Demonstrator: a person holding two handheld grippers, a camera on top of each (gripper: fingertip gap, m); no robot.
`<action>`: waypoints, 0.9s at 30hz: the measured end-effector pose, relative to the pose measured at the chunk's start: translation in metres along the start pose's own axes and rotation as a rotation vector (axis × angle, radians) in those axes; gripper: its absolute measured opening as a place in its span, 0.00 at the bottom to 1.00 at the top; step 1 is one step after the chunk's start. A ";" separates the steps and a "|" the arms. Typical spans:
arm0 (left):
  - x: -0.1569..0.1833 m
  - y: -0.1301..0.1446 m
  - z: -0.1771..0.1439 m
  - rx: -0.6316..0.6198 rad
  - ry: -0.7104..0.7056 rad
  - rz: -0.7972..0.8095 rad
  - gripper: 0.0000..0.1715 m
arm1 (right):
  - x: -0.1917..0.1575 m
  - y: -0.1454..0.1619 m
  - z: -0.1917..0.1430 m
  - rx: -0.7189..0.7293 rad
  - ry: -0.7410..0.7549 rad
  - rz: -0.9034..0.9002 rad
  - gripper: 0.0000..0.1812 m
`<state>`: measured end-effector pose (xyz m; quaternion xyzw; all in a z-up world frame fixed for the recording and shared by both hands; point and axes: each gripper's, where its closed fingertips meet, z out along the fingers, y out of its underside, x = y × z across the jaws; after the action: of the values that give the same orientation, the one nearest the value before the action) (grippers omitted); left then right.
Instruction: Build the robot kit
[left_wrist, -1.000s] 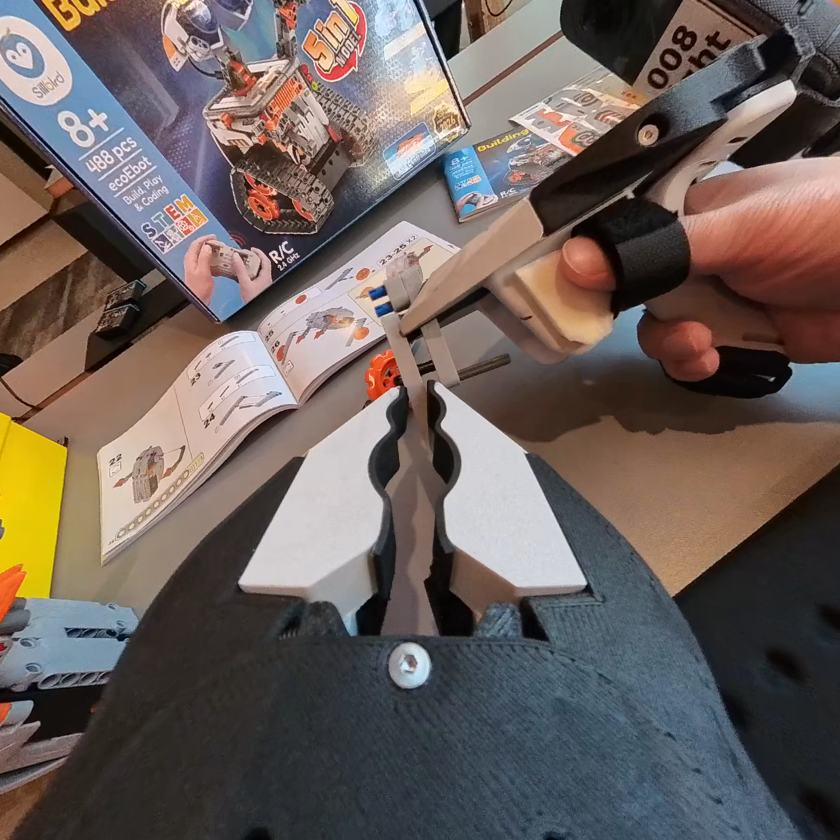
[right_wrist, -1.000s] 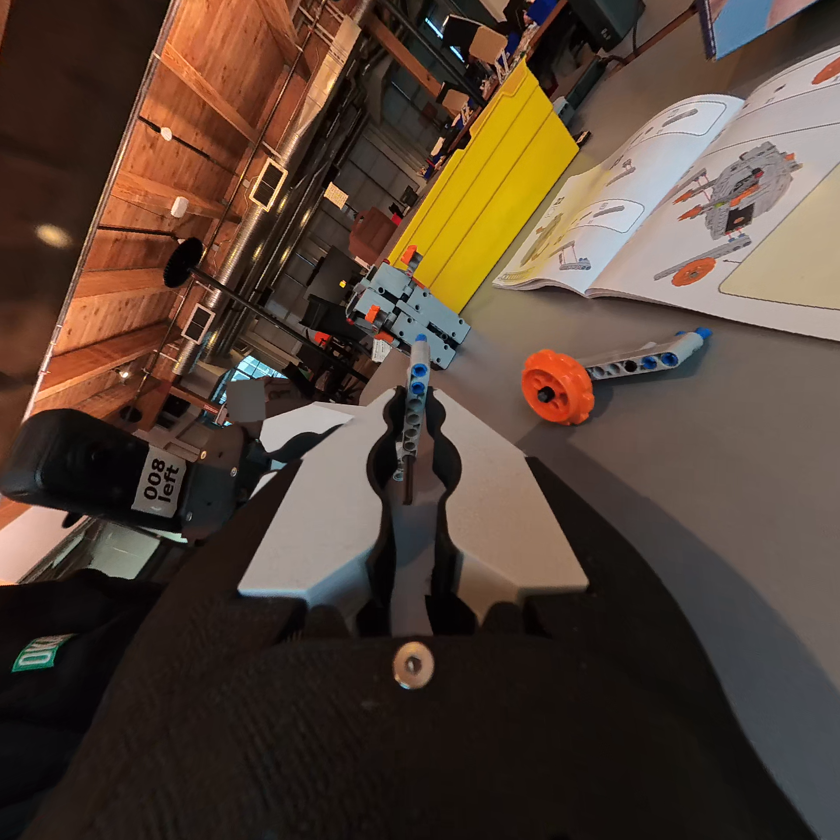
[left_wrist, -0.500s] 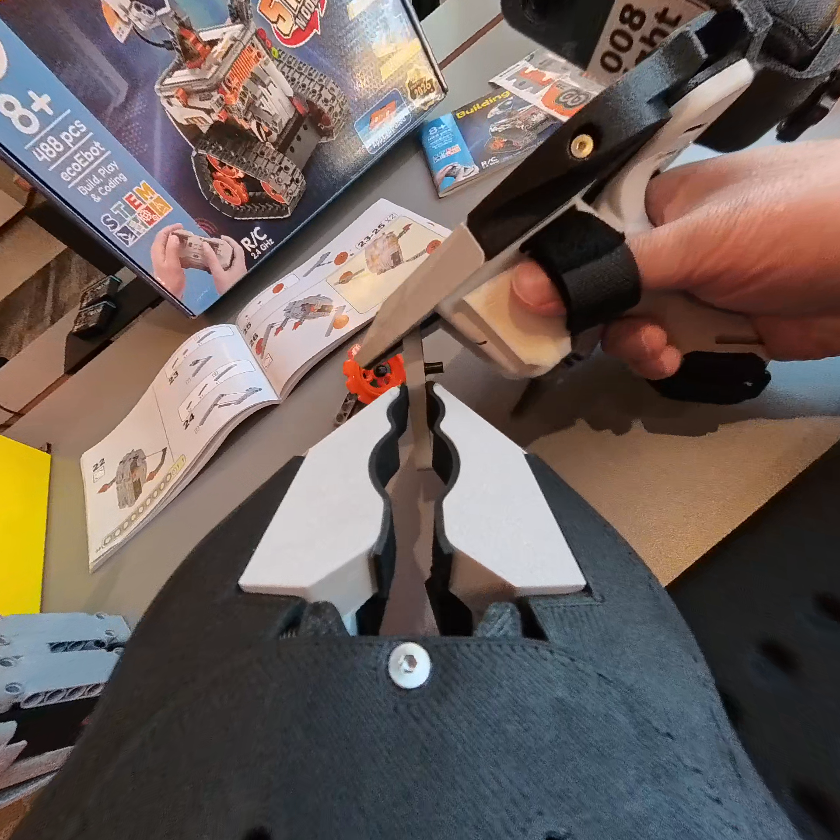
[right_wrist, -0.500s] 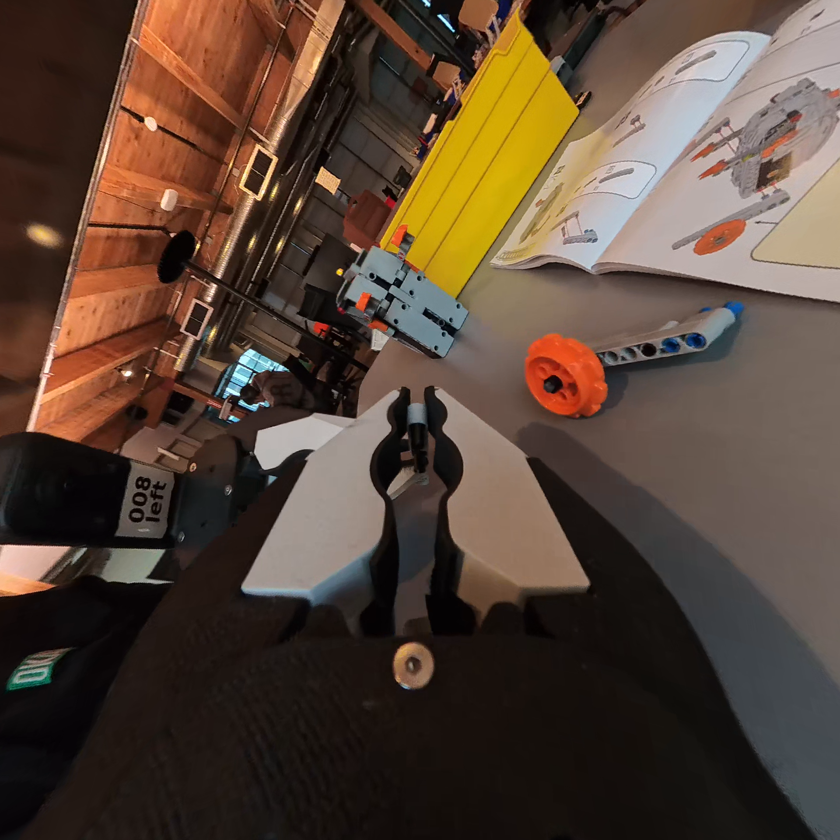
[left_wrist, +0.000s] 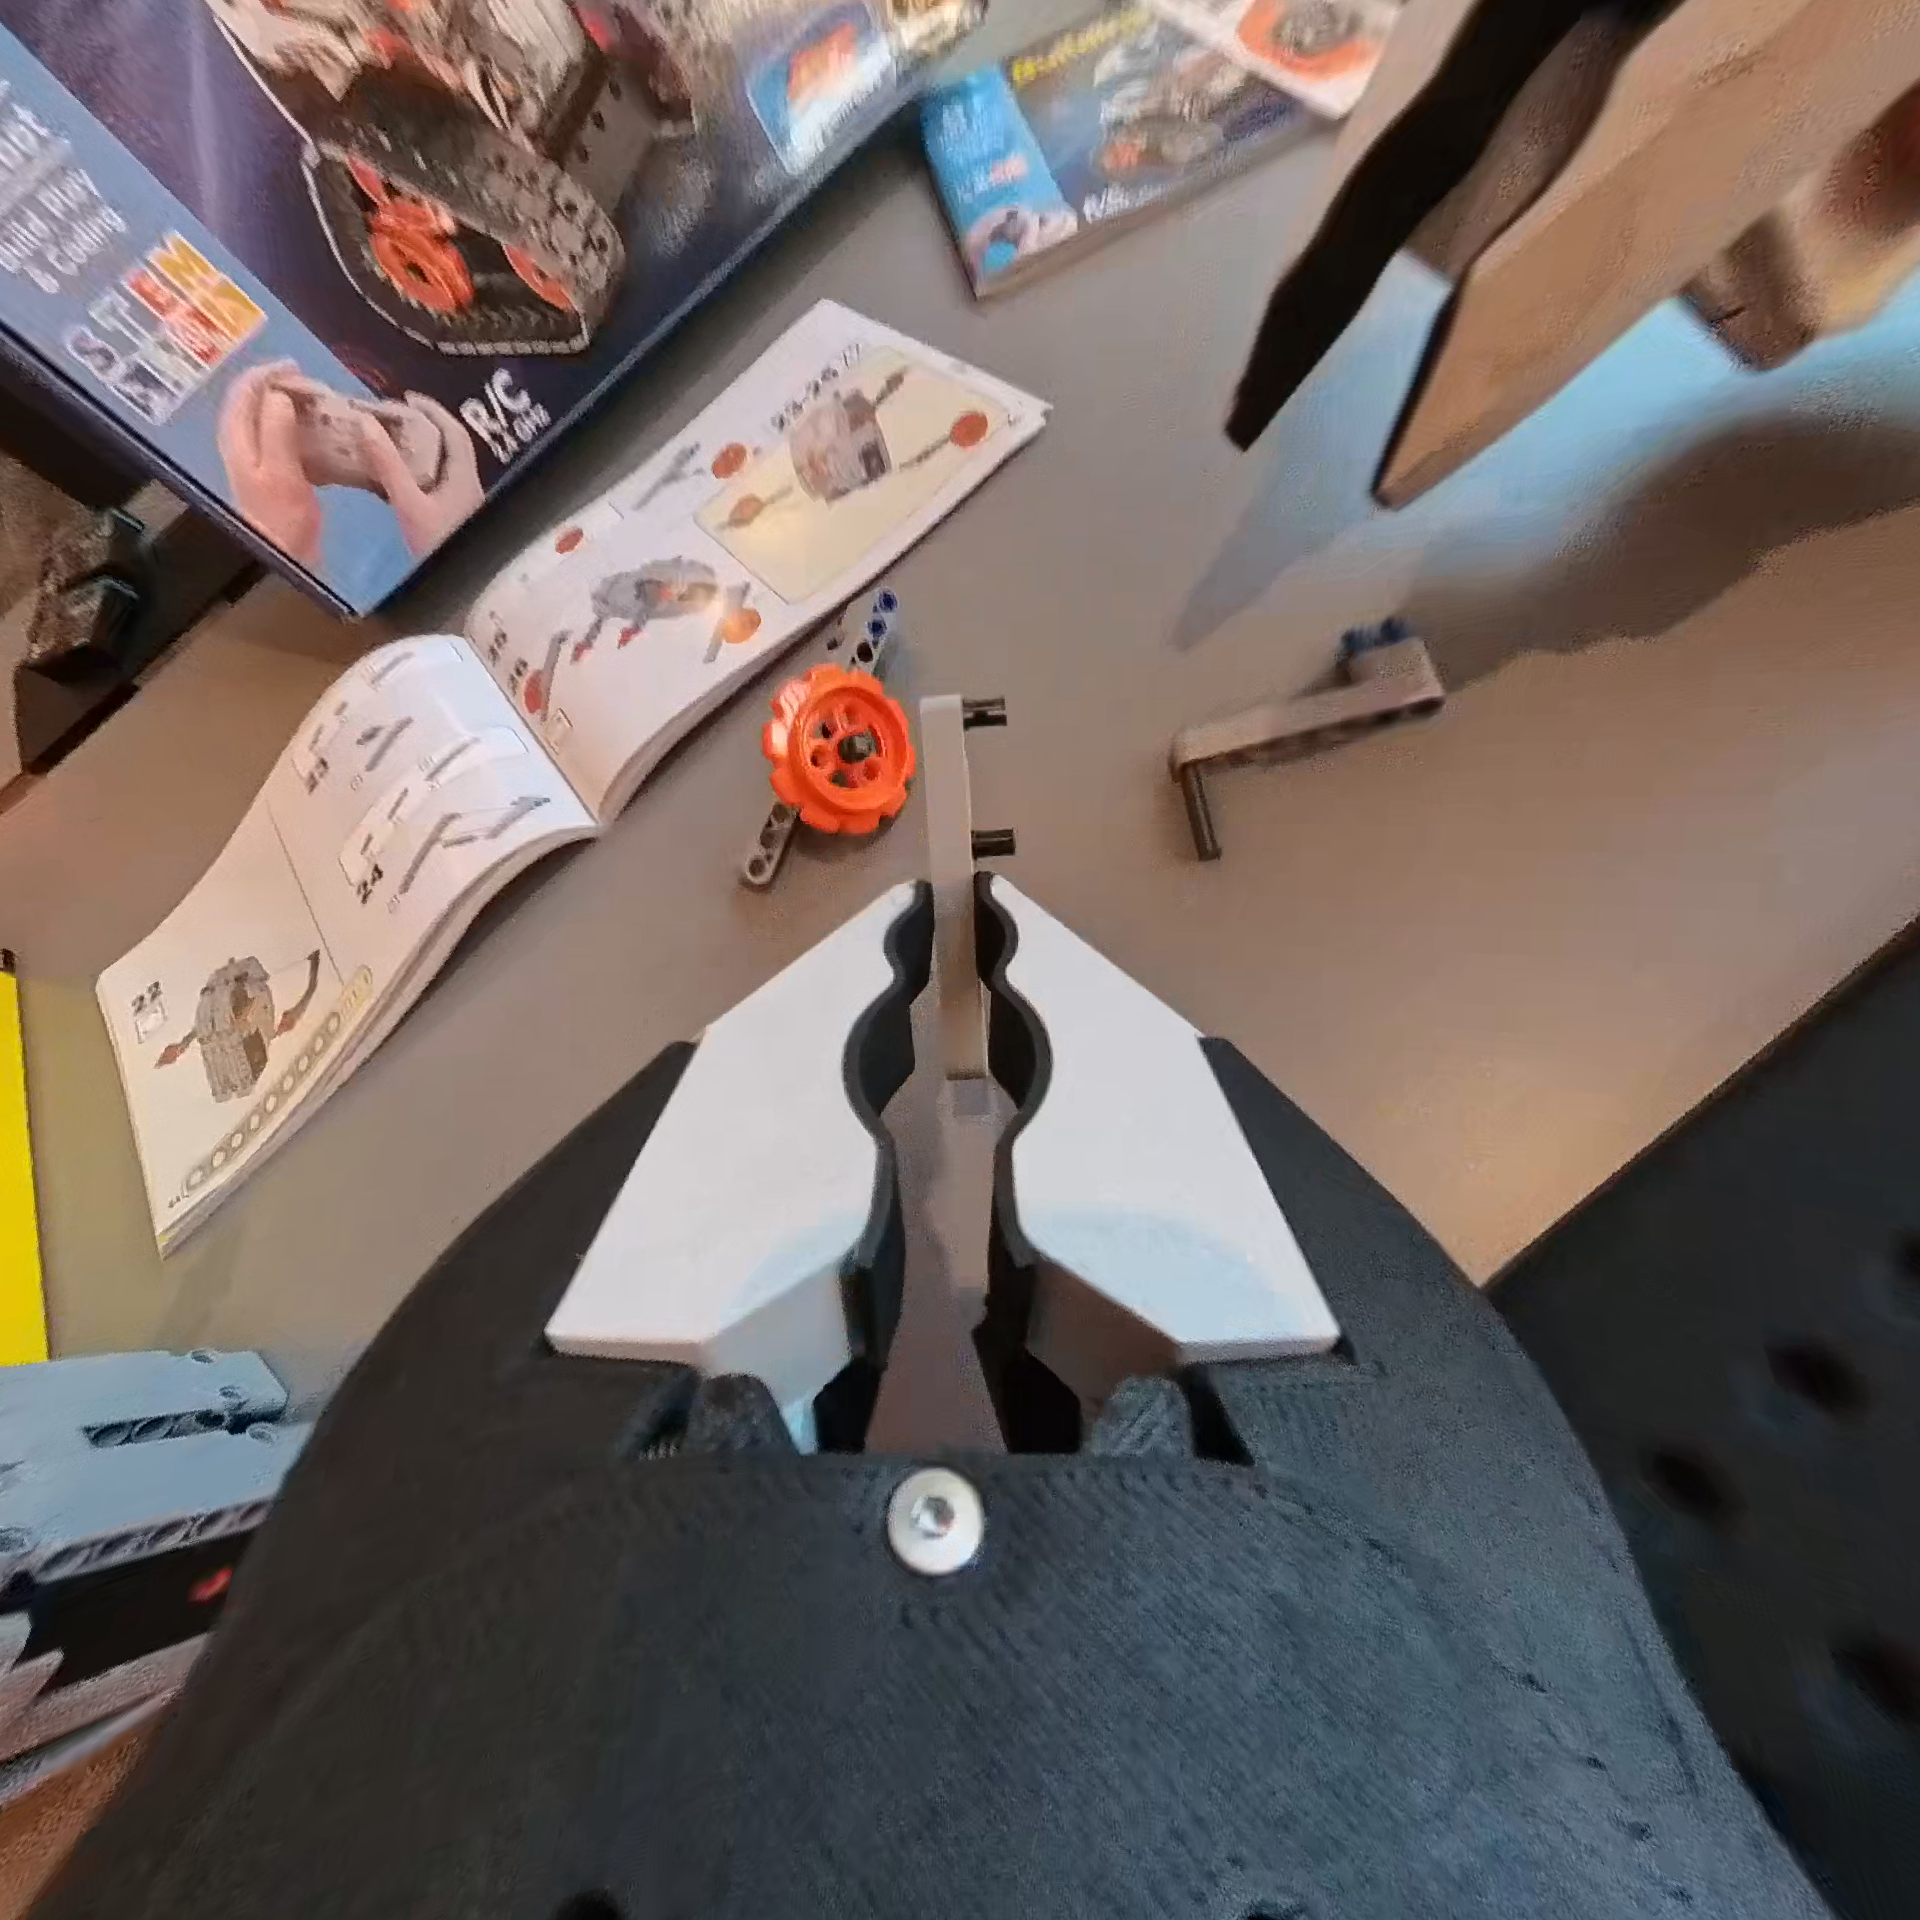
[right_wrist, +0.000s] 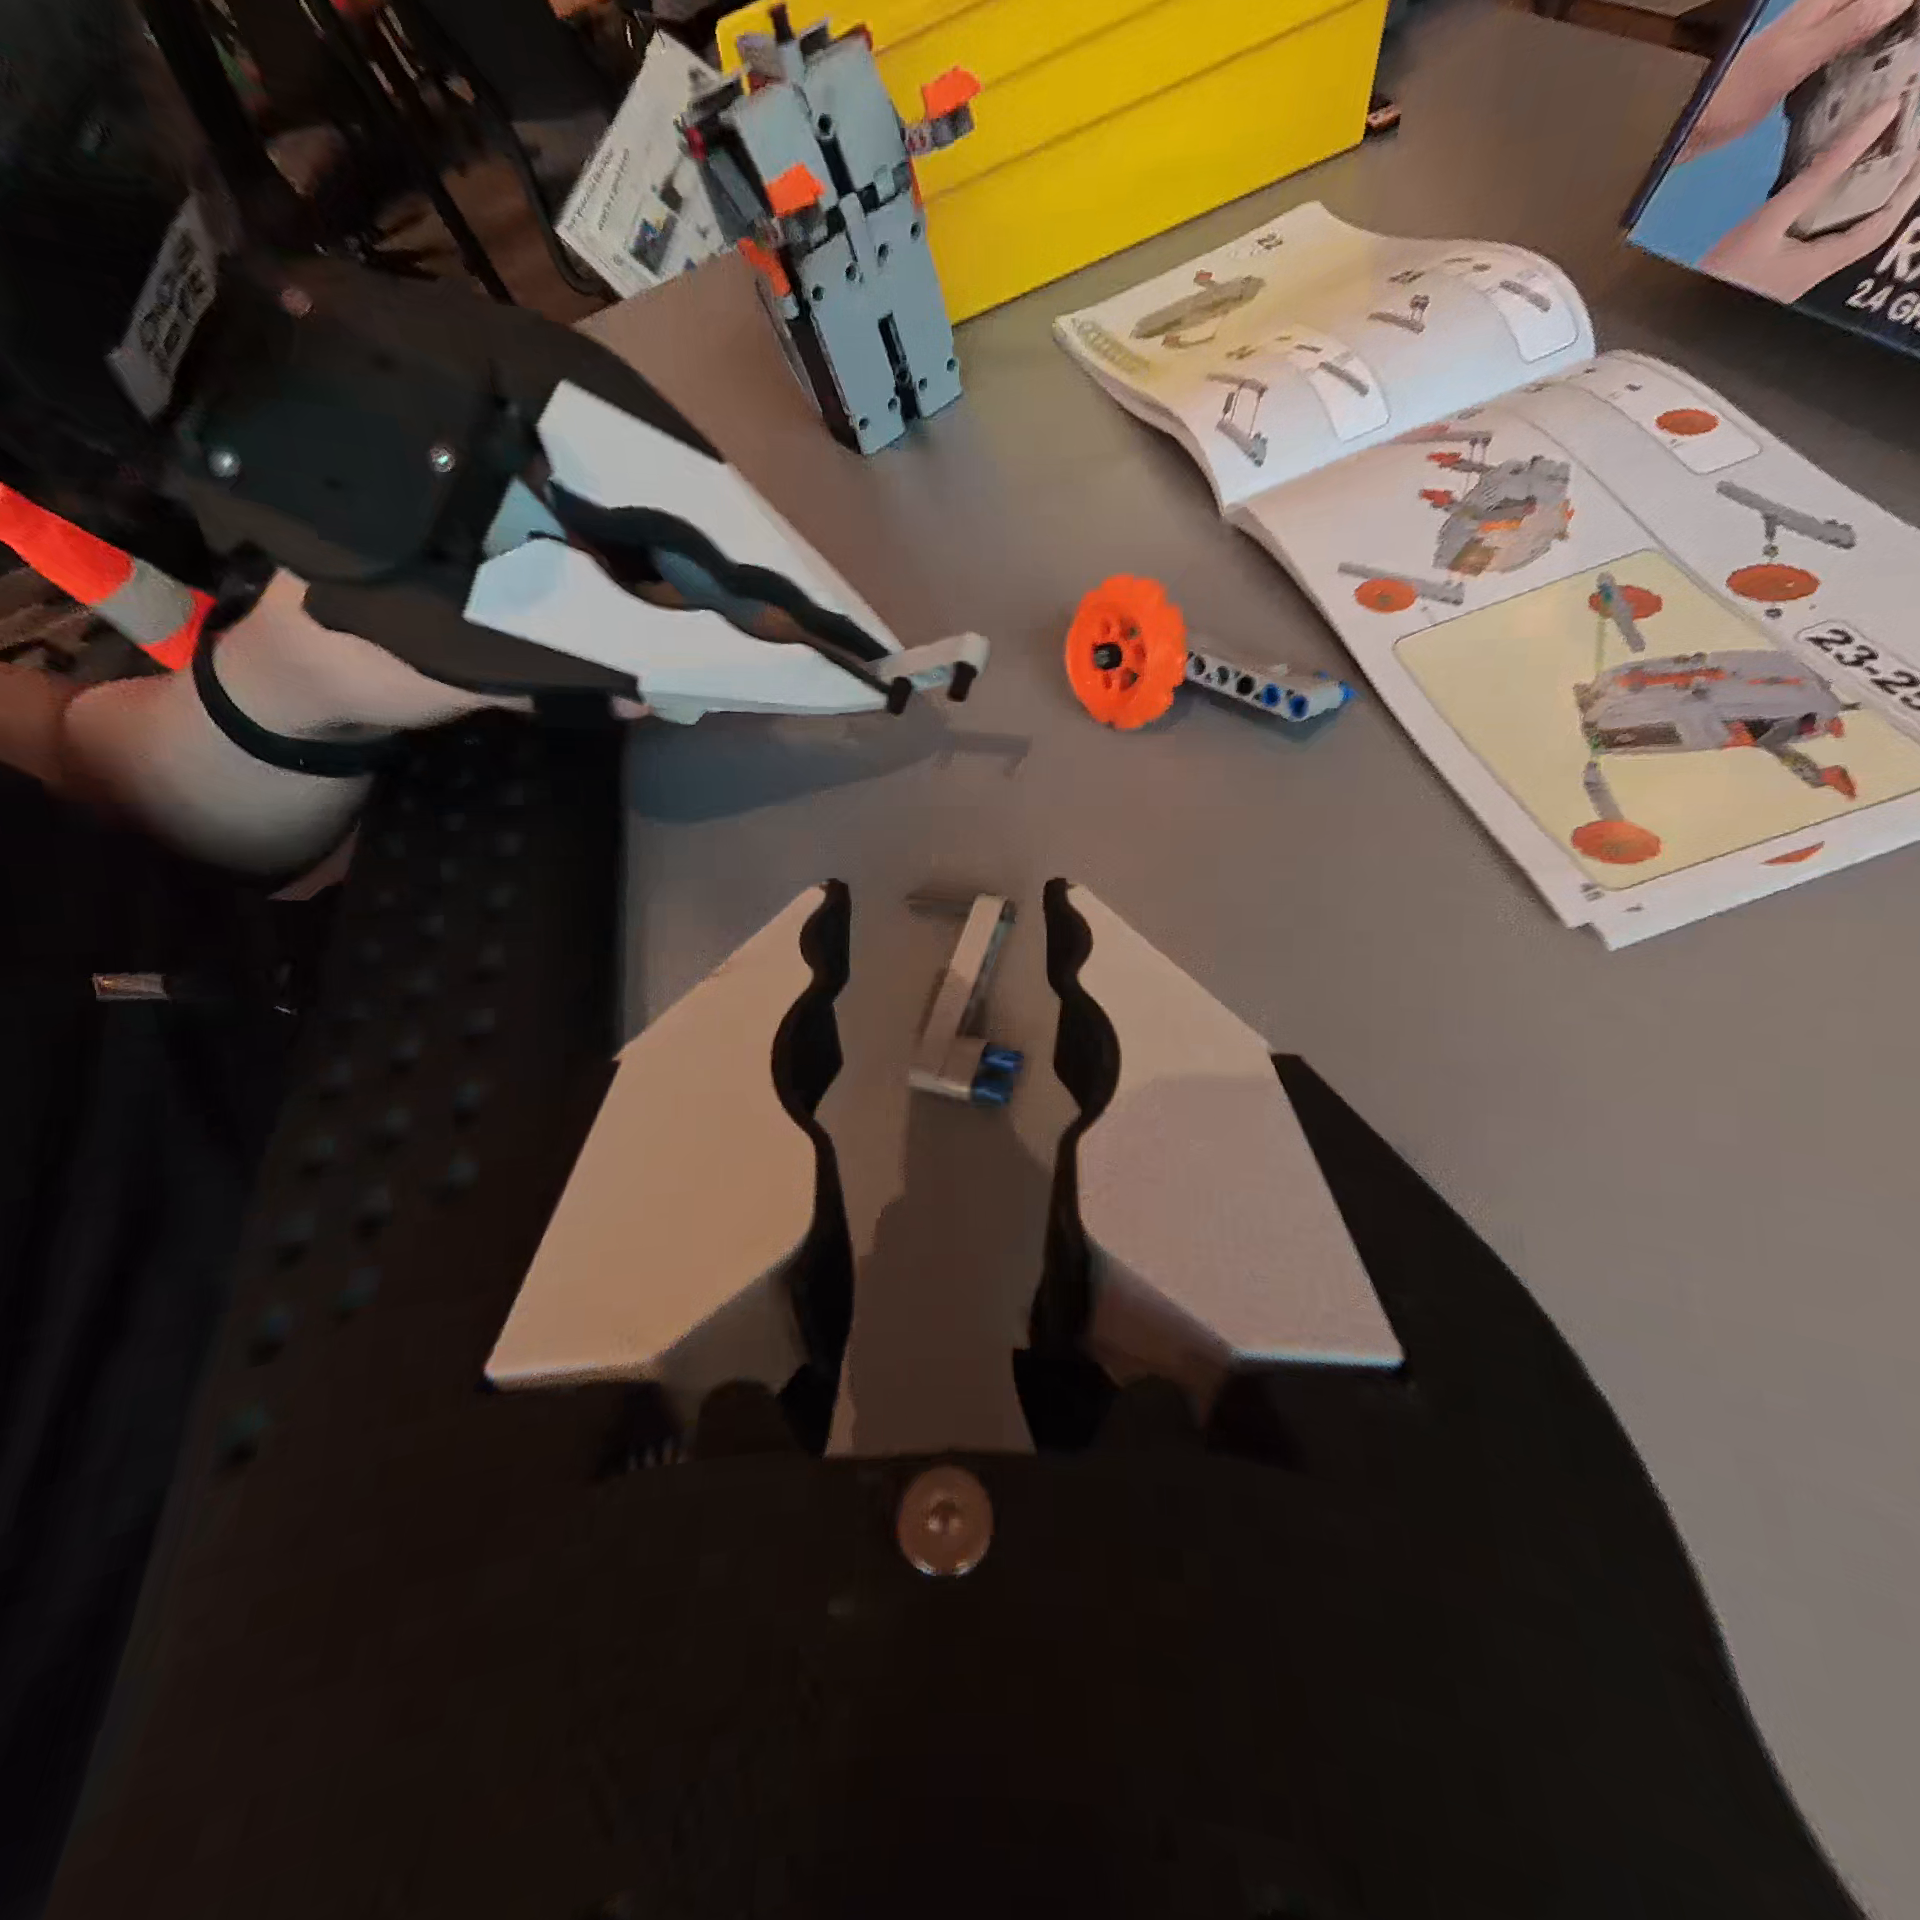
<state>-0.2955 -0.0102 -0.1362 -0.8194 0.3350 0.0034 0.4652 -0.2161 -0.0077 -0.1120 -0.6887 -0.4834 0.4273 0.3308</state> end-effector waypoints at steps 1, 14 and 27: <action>-0.002 0.010 0.003 -0.063 0.006 -0.004 0.03 | -0.006 0.005 0.003 -0.011 0.015 -0.008 0.20; 0.008 0.016 -0.006 -0.085 0.377 -0.249 0.16 | -0.013 0.025 0.023 -0.281 0.211 -0.600 0.03; 0.044 -0.024 -0.058 0.116 0.803 -0.472 0.00 | -0.079 -0.011 0.048 -0.140 0.226 -1.365 0.03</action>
<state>-0.2654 -0.0699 -0.0989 -0.7823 0.2927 -0.4385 0.3318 -0.2774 -0.0775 -0.1015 -0.2905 -0.7974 0.0172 0.5286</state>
